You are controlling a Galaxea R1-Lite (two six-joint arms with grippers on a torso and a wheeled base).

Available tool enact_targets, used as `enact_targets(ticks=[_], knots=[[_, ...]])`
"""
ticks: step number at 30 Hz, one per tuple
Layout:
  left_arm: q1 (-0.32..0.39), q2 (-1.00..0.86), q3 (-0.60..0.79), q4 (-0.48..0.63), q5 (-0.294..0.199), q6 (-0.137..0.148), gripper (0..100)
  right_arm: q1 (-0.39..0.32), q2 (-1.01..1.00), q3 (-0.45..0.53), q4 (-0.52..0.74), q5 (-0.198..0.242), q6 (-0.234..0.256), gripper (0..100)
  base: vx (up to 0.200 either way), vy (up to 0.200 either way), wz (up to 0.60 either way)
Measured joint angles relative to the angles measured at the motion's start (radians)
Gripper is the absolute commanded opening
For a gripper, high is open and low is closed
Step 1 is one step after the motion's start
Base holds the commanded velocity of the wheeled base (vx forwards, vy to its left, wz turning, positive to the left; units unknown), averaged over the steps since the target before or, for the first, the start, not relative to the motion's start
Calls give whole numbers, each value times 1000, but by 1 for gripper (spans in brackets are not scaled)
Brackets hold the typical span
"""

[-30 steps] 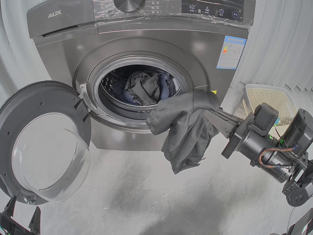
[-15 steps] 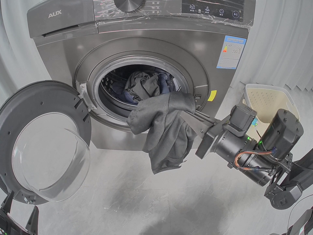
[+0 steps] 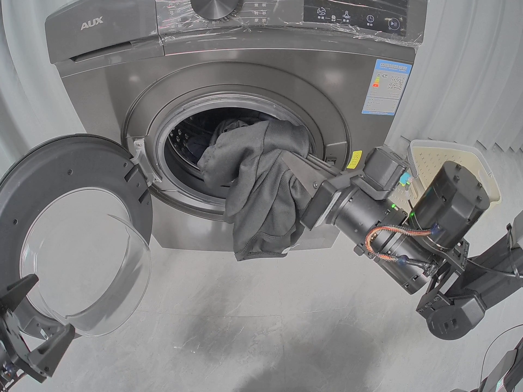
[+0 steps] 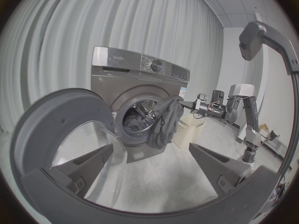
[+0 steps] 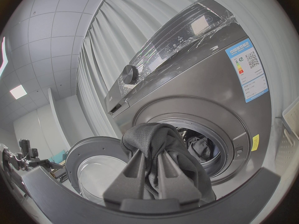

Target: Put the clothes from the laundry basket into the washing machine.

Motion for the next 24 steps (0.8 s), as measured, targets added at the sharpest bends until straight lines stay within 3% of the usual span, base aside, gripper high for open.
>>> enact_targets(ticks=[5,10,16,20,24], knots=[[-83,210,-1,-147,-19,0,100,-2,21,-34,-16,-3,6,0,0,0,0],[-200,402,-5,-279,23,-10,100,-3,41,-57,-34,-6,9,0,0,0,0],[-335,625,-22,-441,85,-63,100,-5,61,-68,-46,-10,10,0,0,0,0],[-387,740,-54,-476,129,-97,100,-3,68,-73,-49,-22,10,0,0,0,0],[-429,833,-87,-486,147,-113,100,2,71,-76,-51,-27,10,0,0,0,0]])
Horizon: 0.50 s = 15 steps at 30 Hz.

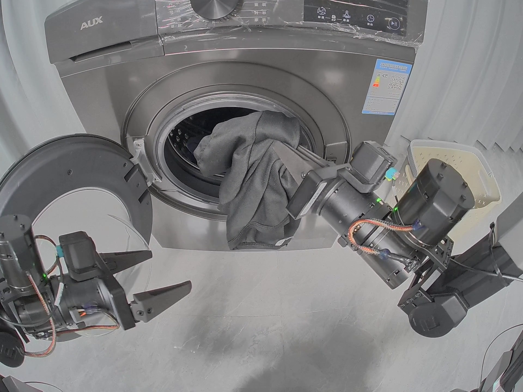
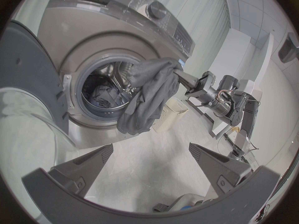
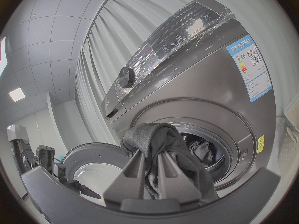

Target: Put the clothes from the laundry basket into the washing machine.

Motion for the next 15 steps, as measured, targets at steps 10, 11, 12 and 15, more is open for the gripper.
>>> enact_targets(ticks=[10,11,12,15], knots=[[-29,174,-79,-5,2,-5,100,10,2,2,-1,-2,0,0,0,0,0],[-29,190,-86,-6,0,-5,100,11,2,2,0,-2,0,0,0,0,0],[-31,205,-93,-9,-2,-6,100,12,2,3,-1,-1,0,0,0,0,0],[-36,246,-112,-18,-6,-15,100,16,2,7,-1,-1,0,0,0,0,0]])
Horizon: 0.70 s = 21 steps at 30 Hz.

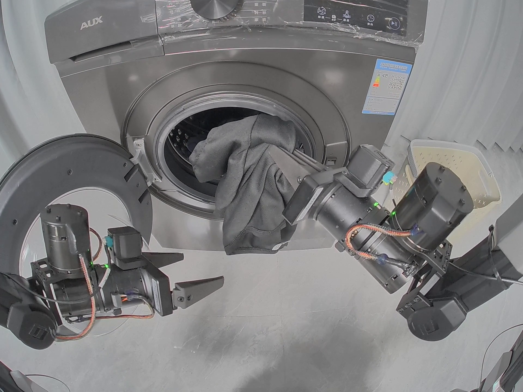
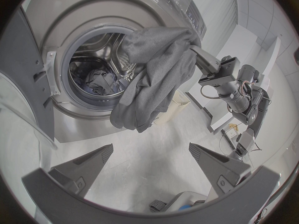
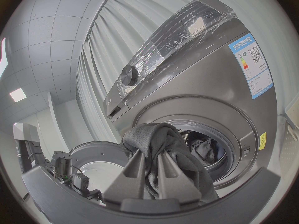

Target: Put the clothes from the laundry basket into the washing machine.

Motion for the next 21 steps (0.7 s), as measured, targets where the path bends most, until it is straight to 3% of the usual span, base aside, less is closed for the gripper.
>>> enact_targets(ticks=[13,21], knots=[[-40,210,-93,-163,0,-69,100,10,-4,6,-1,1,0,0,0,0,0],[-50,318,-137,-240,8,-76,100,13,-6,6,-1,2,0,0,0,0,0]])
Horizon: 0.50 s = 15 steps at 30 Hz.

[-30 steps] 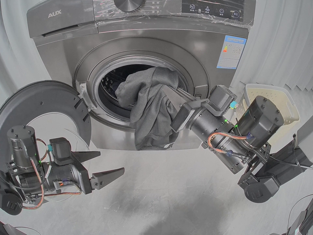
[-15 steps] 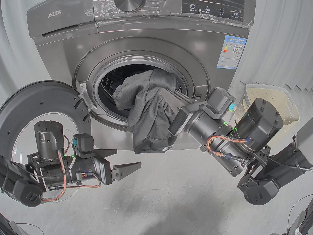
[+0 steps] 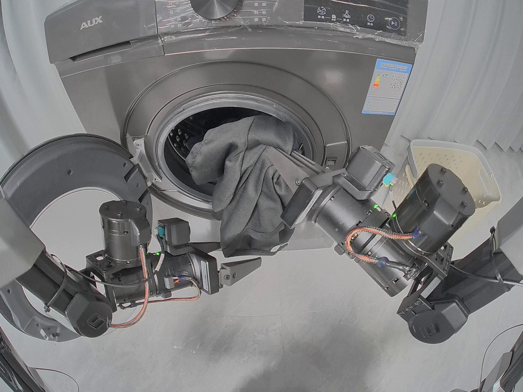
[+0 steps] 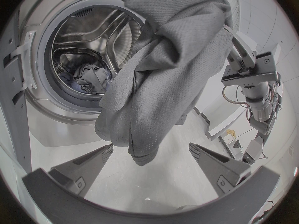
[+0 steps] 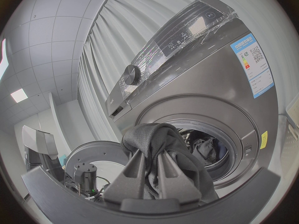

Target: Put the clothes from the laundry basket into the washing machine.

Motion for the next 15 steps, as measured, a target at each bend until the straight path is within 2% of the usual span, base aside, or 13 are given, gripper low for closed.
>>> enact_targets(ticks=[8,15], knots=[[-1,62,-15,-79,3,-2,100,1,0,0,0,0,0,0,0,0,0],[-1,81,-34,-87,14,-3,100,2,0,0,-1,0,0,0,0,0,0]])
